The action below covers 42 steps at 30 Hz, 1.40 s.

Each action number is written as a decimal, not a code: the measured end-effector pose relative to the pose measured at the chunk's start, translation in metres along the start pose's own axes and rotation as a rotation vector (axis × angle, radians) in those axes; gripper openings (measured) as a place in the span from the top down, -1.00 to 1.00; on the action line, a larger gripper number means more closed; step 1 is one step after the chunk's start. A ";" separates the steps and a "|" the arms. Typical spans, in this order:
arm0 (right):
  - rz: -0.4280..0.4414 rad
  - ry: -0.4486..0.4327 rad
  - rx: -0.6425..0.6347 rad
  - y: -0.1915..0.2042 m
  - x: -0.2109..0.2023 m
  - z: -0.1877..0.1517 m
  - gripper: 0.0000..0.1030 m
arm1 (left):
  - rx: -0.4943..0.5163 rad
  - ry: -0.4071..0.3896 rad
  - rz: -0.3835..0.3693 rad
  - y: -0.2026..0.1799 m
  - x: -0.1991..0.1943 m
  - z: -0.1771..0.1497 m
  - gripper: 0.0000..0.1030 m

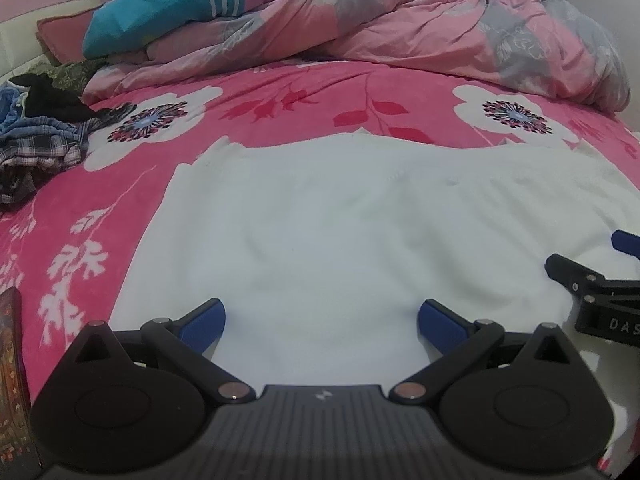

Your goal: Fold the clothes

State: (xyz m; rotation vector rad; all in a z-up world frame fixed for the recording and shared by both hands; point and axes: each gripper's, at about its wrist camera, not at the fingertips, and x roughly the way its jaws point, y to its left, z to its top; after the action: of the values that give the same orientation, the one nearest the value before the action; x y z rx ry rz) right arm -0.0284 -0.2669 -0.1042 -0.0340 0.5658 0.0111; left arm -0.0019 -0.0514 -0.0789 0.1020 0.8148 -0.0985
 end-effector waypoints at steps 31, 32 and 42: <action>-0.027 -0.018 -0.004 0.006 -0.005 -0.001 -0.98 | -0.103 -0.197 -0.126 0.042 0.022 0.000 -1.00; -0.033 -0.012 -0.010 0.007 -0.006 0.000 -0.98 | -0.103 -0.197 -0.131 0.042 0.023 0.000 -1.00; -0.090 -0.029 -0.008 -0.010 -0.013 0.055 -0.77 | -0.076 -0.195 -0.104 0.037 0.026 0.000 -1.00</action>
State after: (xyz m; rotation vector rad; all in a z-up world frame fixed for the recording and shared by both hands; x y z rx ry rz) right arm -0.0094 -0.2748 -0.0508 -0.0671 0.5343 -0.0733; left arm 0.0205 -0.0157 -0.0964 -0.0220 0.6281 -0.1724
